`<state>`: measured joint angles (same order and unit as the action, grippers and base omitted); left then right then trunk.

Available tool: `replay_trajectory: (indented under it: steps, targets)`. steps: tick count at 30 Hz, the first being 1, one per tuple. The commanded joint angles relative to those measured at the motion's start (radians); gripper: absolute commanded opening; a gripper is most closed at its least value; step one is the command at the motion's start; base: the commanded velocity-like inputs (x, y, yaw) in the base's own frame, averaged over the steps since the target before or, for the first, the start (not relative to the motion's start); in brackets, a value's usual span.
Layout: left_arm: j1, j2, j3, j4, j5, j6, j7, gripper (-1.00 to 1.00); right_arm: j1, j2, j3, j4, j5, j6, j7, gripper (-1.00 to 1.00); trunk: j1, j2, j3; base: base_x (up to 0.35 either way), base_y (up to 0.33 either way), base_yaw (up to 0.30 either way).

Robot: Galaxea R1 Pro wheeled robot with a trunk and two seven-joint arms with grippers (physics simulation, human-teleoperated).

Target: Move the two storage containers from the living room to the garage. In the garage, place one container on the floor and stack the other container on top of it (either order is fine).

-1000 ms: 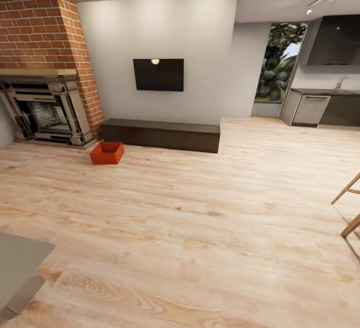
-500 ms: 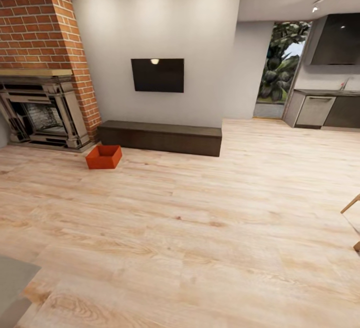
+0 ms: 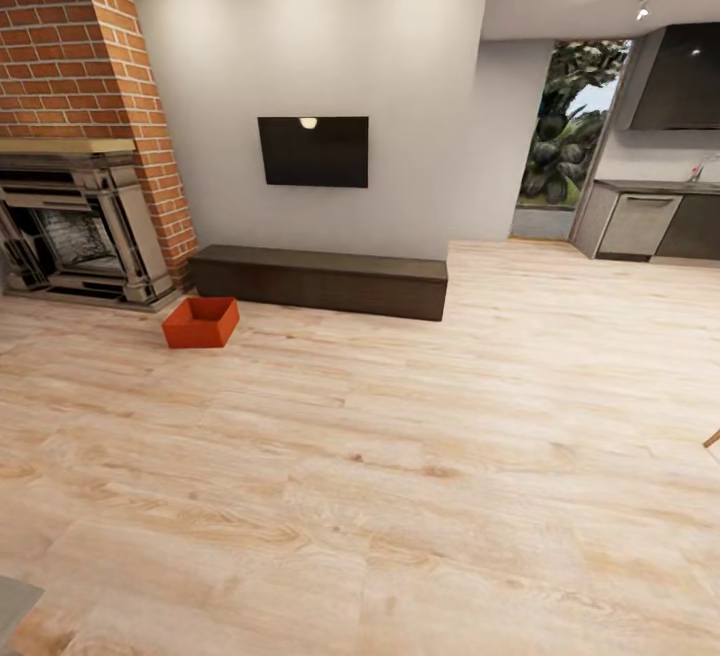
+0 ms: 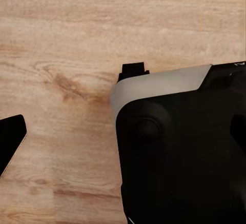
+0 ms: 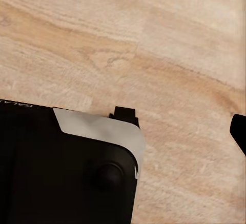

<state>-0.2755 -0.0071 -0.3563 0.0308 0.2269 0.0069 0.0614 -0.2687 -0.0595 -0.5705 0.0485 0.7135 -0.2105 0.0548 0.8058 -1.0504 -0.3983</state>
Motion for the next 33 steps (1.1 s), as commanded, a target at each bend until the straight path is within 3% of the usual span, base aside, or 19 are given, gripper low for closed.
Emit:
replay_trajectory:
  steps: [1,23,33]
  targets:
    - [-0.001,-0.001,-0.008,0.002,0.009,0.001,0.002,1.0,-0.001,-0.001,-0.006,0.003,0.001,-0.005,0.002,1.0,0.001,-0.001,-0.001,0.341,0.0,0.0]
    - [-0.001,-0.001,-0.008,0.001,0.009,0.001,0.002,1.0,-0.001,0.0,-0.006,0.004,0.001,-0.007,0.001,1.0,0.001,-0.001,-0.001,0.341,0.0,0.001]
    - [-0.001,-0.001,-0.007,0.003,0.011,-0.028,0.003,1.0,-0.001,0.001,-0.006,0.004,0.001,-0.012,-0.003,1.0,0.001,-0.001,-0.01,0.058,0.0,0.199]
